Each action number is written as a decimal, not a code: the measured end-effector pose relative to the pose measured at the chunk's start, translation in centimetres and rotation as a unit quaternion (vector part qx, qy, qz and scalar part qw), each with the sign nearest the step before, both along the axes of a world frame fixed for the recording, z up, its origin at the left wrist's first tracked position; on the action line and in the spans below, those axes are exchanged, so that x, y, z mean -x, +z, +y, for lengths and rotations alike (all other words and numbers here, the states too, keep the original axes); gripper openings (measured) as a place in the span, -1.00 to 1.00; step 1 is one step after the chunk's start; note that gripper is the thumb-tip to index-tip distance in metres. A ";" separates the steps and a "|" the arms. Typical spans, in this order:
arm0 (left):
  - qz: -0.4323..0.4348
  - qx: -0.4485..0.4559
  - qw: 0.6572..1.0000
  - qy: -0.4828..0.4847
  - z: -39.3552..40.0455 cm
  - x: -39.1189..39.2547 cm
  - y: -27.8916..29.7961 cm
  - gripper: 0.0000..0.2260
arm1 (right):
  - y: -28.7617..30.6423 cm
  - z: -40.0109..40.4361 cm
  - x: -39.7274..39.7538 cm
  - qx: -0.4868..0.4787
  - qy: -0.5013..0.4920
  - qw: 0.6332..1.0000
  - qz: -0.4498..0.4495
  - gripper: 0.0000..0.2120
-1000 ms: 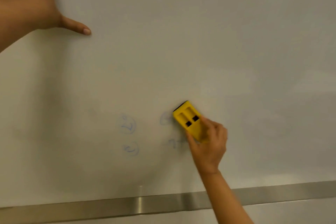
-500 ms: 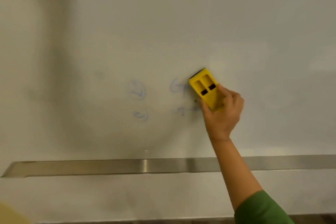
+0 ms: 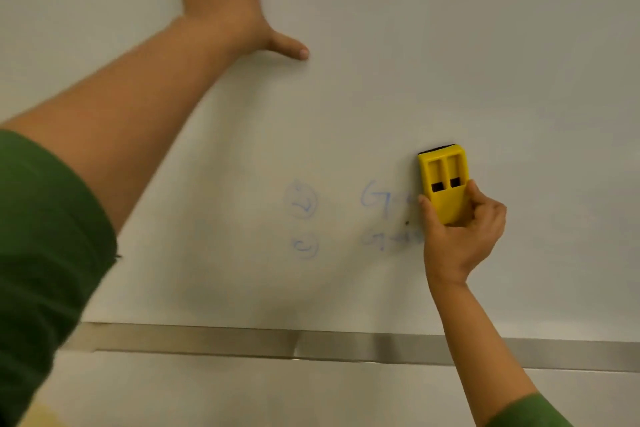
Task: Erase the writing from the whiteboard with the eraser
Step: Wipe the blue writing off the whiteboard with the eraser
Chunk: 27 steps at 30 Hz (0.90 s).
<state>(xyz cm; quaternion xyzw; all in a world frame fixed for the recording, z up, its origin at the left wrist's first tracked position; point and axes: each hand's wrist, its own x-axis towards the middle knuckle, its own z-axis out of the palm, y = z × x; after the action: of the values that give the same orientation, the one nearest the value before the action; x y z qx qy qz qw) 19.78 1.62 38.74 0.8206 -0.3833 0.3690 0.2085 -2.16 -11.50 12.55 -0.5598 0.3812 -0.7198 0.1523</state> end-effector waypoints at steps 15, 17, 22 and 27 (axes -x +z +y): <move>-0.093 -0.062 0.993 -0.025 -2.7 2.3 -8.1 0.32 | -1.5 2.1 -2.0 0.027 0.020 0.997 0.075 -0.46; -0.093 -0.063 0.993 -0.027 -2.6 2.2 -8.2 0.32 | -2.2 2.1 -1.7 0.084 0.021 0.981 0.171 -0.50; -0.099 -0.063 0.993 -0.019 -2.6 2.1 -8.2 0.32 | -0.7 -1.1 2.0 -0.011 -0.045 0.999 -0.026 -0.43; -0.097 -0.059 0.993 -0.019 -2.7 2.1 -8.3 0.32 | 0.6 -0.3 -0.7 -0.003 -0.051 0.997 -0.065 -0.42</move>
<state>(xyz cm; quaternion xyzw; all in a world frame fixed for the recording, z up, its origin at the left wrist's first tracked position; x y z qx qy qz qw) 17.68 -1.07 30.42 0.7843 -0.4386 0.4195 0.1284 -1.46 -11.75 13.18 -0.4914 0.4005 -0.7603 0.1417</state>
